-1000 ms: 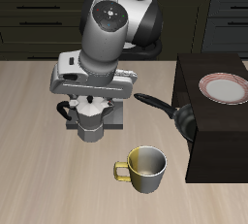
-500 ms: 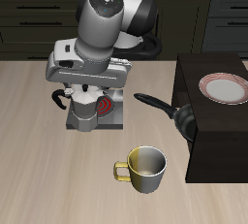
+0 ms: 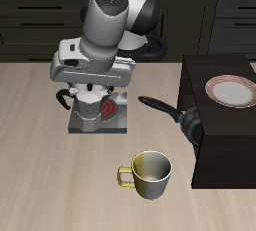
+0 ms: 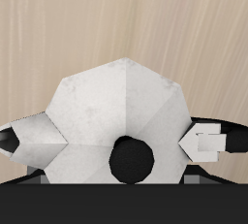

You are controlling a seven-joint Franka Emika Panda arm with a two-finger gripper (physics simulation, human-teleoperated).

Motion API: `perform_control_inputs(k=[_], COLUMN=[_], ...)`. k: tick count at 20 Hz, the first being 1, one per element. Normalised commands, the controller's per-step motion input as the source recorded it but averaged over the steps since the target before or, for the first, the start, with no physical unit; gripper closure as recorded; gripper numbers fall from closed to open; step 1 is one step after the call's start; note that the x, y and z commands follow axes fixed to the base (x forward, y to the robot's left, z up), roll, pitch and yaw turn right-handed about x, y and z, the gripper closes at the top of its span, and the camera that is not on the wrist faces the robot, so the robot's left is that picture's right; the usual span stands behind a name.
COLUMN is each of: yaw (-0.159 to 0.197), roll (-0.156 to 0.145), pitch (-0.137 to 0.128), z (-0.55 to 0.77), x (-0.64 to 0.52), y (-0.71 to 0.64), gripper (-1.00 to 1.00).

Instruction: Place the frying pan on the top layer of the shelf and place the moka pot on the stove

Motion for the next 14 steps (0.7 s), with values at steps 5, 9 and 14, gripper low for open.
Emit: perform_control_inputs(k=[5, 9, 14], yaw=[0.035, 0.005, 0.019], roll=[0.002, -0.013, -0.009], pitch=[-0.008, 0.011, 0.0], z=[0.04, -0.01, -0.01], x=[-0.21, -0.12, -0.14], y=[0.05, 0.02, 0.01], gripper=[1.0, 1.0, 1.0])
